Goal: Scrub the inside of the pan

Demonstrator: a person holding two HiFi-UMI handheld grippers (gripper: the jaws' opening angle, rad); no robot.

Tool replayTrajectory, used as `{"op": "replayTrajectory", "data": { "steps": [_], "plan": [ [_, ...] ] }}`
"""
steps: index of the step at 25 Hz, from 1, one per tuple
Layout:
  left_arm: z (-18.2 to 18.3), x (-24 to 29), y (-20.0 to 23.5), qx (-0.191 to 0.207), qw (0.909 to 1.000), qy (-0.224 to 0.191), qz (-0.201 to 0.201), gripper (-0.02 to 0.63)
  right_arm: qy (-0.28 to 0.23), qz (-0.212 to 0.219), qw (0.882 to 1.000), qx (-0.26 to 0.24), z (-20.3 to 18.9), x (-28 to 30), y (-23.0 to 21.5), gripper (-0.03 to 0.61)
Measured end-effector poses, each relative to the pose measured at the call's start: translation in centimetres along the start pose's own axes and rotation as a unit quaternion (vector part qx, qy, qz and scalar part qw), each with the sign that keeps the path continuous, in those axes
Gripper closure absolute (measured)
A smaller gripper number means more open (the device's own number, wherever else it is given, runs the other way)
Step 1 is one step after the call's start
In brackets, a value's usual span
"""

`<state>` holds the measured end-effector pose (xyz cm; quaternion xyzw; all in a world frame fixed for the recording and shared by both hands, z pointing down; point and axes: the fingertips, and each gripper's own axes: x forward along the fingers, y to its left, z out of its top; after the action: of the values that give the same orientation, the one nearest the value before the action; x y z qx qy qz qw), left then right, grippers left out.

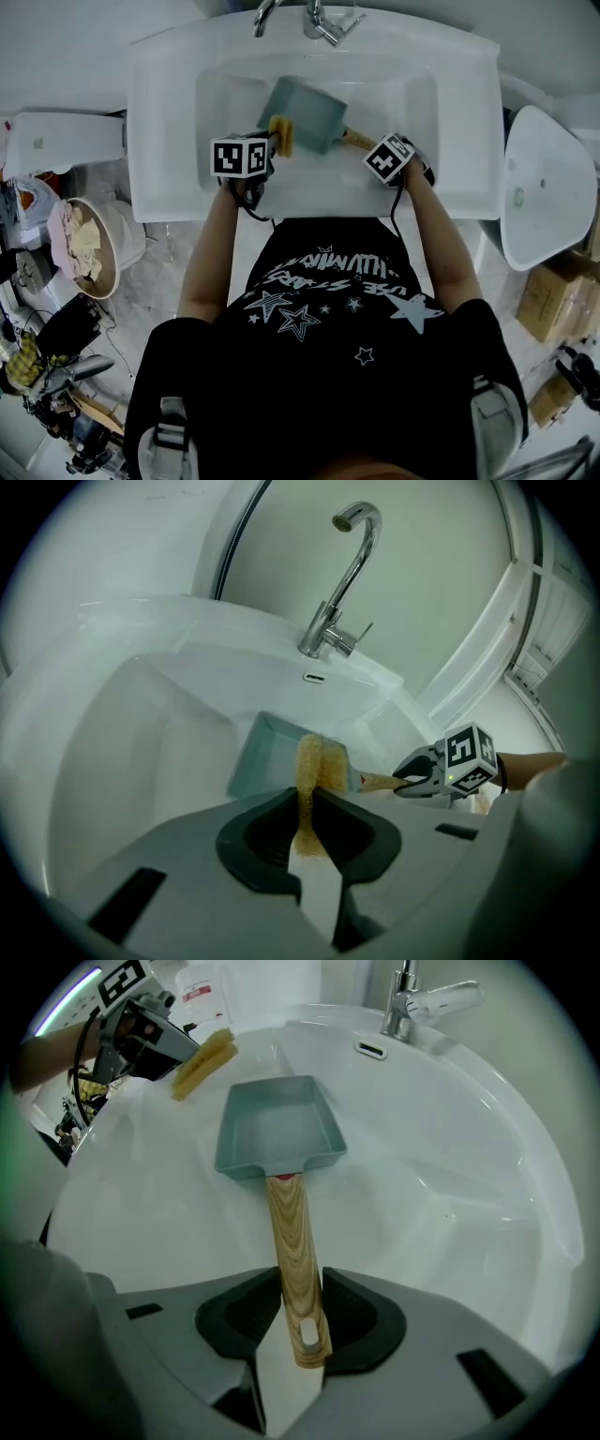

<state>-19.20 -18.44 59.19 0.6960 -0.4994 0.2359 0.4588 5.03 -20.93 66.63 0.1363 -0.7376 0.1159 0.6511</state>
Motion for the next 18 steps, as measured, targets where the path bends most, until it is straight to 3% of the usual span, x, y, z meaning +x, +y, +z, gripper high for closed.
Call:
{"op": "replayTrajectory", "data": {
  "steps": [10, 18],
  "plan": [
    [1.2, 2.1, 3.0, 0.036, 0.9978, 0.033, 0.045, 0.563, 0.001, 0.012, 1.0, -0.005, 0.1, 0.1, 0.2, 0.449],
    [2.6, 4.1, 4.7, 0.07, 0.9901, 0.066, 0.102, 0.563, -0.001, 0.017, 1.0, -0.014, 0.1, 0.2, 0.3, 0.453]
  ]
}}
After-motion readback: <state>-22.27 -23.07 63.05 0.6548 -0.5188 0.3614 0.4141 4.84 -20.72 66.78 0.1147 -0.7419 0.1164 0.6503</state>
